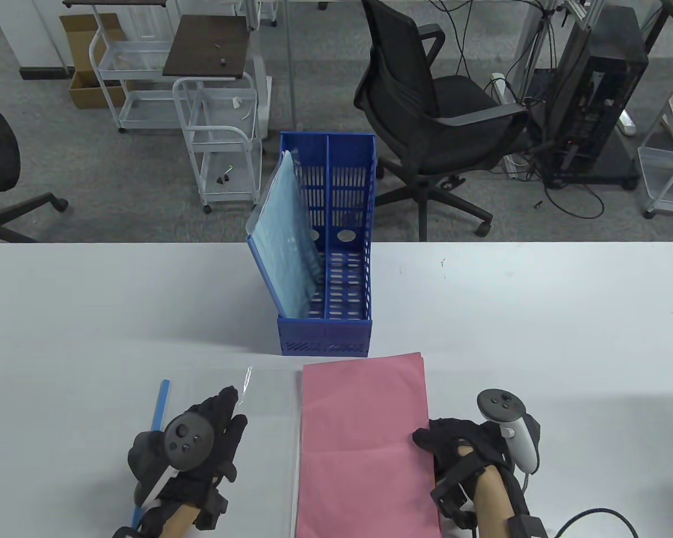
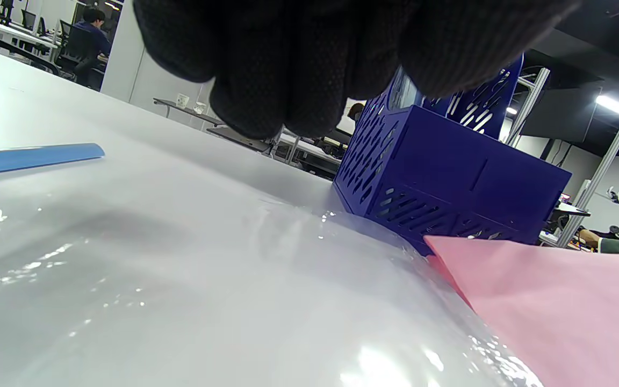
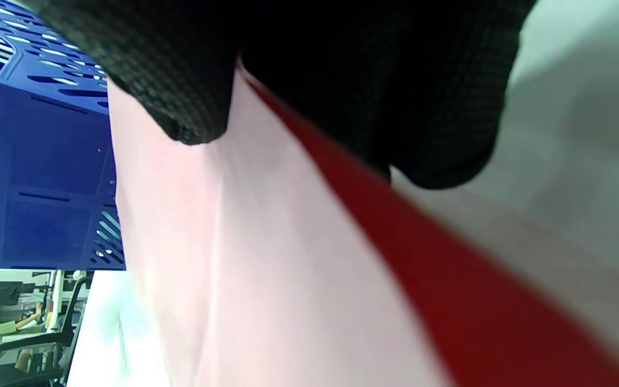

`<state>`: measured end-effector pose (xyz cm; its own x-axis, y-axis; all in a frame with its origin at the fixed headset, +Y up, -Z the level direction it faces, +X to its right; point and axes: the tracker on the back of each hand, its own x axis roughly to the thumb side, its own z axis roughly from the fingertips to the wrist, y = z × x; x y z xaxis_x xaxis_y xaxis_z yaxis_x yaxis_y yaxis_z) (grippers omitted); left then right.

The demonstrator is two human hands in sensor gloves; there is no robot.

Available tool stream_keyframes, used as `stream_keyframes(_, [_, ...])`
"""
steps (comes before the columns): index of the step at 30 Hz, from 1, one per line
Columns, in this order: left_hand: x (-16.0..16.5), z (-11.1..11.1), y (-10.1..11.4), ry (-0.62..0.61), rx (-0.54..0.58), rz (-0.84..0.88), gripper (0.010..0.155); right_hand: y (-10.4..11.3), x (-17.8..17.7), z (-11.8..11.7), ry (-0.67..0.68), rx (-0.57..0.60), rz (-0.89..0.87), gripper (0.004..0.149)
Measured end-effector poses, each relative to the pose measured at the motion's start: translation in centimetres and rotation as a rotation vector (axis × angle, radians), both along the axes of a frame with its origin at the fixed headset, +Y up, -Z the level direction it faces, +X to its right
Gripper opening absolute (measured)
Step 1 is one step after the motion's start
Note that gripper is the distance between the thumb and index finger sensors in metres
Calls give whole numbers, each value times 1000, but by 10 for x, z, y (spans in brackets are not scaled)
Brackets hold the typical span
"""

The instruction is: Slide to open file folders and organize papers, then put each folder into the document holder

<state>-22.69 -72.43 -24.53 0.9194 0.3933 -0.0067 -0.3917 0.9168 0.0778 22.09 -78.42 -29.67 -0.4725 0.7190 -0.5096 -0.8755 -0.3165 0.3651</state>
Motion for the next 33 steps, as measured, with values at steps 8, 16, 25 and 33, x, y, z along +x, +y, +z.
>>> stream_keyframes(8, [-2,-3,-2,29,-63,-44,61,12,-5,3,46,33,254,52])
stream_keyframes(16, [-9,-9,-12,99,-225,-131,68,43,-28,15,77,211,760,69])
stream_keyframes(25, [-9,-13,-22,138,-349,-235,72,37,-65,21,305,215,944,85])
stream_keyframes(33, [0,-17,-34,110,-411,-300,71,28,-79,21,398,168,1072,88])
